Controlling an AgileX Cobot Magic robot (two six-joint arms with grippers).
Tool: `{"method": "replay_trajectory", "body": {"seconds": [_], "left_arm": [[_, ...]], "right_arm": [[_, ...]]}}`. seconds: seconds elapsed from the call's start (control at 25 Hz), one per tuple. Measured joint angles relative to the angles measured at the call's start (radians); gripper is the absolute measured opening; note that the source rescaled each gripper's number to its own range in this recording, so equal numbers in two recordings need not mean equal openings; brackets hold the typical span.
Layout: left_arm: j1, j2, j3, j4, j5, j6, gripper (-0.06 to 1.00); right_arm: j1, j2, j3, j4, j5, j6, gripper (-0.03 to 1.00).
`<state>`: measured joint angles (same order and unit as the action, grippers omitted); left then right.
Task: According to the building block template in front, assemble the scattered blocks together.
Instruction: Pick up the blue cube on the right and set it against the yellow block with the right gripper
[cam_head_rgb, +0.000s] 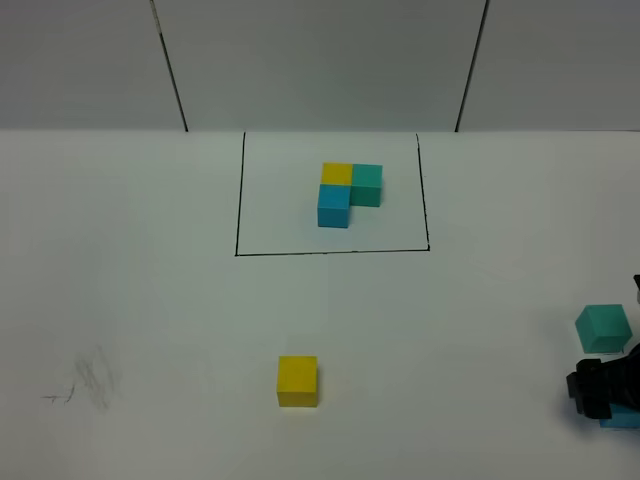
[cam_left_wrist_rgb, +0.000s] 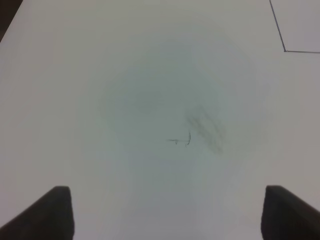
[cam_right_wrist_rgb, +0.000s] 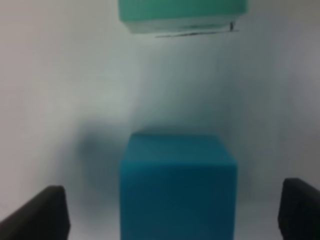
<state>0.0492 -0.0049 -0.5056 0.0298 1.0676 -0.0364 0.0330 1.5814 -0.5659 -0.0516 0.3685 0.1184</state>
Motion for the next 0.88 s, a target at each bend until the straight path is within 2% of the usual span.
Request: {"method": "replay_trajectory", "body": {"seconds": [0.16, 0.24, 0.32, 0.36, 0.48, 0.6, 0.76, 0.88], "left_arm": [[0.0, 0.0, 0.0, 0.0, 0.0, 0.0, 0.67], [0.0, 0.0, 0.0, 0.0, 0.0, 0.0, 0.67], [0.0, 0.0, 0.0, 0.0, 0.0, -0.001, 0.67], [0.0, 0.0, 0.0, 0.0, 0.0, -0.002, 0.67], [0.0, 0.0, 0.0, 0.0, 0.0, -0.002, 0.67], [0.0, 0.0, 0.0, 0.0, 0.0, -0.004, 0.67], [0.0, 0.0, 0.0, 0.0, 0.0, -0.004, 0.67], [0.0, 0.0, 0.0, 0.0, 0.0, -0.004, 0.67]], "right_arm": [[0.0, 0.023, 0.007, 0.006, -0.011, -0.001, 0.69], [0.0, 0.026, 0.008, 0.006, -0.025, -0.015, 0.53], [0.0, 0.027, 0.008, 0.006, -0.036, -0.028, 0.27], [0.0, 0.027, 0.008, 0.007, -0.04, -0.032, 0.22], [0.0, 0.024, 0.01, 0.01, -0.04, -0.05, 0.22], [0.004, -0.015, 0.01, 0.052, 0.003, -0.069, 0.22], [0.054, -0.144, 0.011, 0.128, 0.137, -0.081, 0.22], [0.135, -0.255, 0.011, 0.141, 0.228, -0.02, 0.22]]}}
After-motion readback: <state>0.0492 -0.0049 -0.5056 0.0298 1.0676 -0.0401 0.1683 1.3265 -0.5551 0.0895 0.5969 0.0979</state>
